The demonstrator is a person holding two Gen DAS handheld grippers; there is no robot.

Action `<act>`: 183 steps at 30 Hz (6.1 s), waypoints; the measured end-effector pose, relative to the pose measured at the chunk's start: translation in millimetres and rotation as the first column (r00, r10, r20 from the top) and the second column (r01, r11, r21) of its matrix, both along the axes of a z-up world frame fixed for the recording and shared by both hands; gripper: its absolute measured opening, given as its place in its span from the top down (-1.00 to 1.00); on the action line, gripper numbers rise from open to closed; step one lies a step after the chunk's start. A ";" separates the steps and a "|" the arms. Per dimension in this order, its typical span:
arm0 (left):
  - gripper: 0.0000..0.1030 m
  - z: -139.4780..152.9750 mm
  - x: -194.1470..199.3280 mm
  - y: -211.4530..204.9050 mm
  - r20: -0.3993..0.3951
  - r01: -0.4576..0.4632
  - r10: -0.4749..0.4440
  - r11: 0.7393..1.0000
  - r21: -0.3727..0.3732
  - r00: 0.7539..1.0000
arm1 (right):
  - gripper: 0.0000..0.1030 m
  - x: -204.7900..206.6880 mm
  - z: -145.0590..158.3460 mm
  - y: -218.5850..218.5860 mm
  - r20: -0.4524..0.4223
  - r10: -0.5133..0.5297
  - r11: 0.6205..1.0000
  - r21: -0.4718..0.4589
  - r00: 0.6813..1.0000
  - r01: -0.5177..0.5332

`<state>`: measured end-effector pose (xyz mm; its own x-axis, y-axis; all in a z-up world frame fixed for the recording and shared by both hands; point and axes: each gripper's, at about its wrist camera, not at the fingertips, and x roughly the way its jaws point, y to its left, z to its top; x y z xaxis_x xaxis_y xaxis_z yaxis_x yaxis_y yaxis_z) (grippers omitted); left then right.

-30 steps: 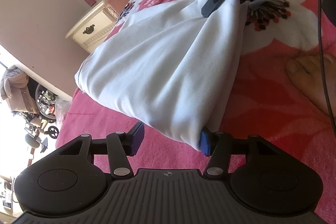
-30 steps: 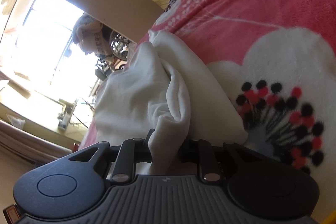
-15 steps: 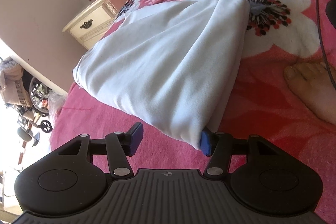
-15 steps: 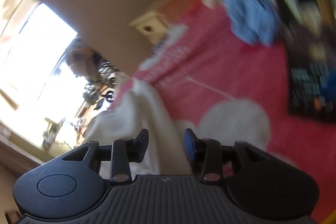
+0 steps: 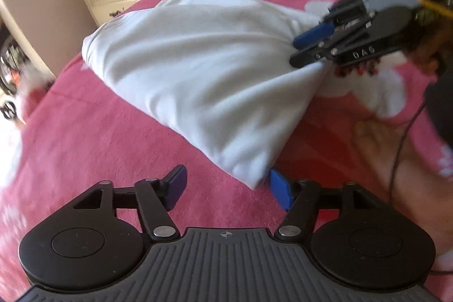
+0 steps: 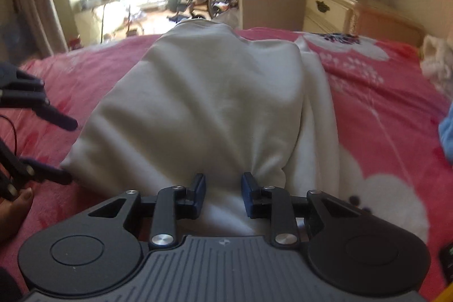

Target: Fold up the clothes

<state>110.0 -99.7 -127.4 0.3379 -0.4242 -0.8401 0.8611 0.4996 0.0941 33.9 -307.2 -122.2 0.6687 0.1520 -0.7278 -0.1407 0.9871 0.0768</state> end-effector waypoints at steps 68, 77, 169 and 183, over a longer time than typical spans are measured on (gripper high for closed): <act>-0.54 -9.2 82.5 -16.9 -0.282 -0.312 0.268 0.942 -0.124 0.921 | 0.66 189.4 -10.3 -71.0 -0.058 0.022 0.987 0.159 0.998 -0.013; -0.54 -12.0 81.9 -18.2 -0.287 -0.319 0.270 0.938 -0.137 0.919 | 0.91 179.1 -1.5 -64.0 -0.002 0.050 0.982 0.184 0.999 -0.048; -0.59 -19.1 55.7 -24.1 -0.287 -0.276 0.261 0.961 -0.015 0.922 | 0.86 25.2 5.4 -138.3 -0.107 -0.240 0.831 0.491 0.965 0.262; -0.59 -19.2 54.1 -22.8 -0.287 -0.278 0.263 0.960 -0.015 0.921 | 0.61 12.8 15.2 -96.3 -0.117 0.009 0.978 0.206 0.993 0.015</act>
<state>164.1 -122.5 -146.6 0.2008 -0.3971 -0.8955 0.6798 0.7147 -0.1644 46.6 -403.5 -107.0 0.5815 0.3052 -0.7541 -0.1159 0.9486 0.2946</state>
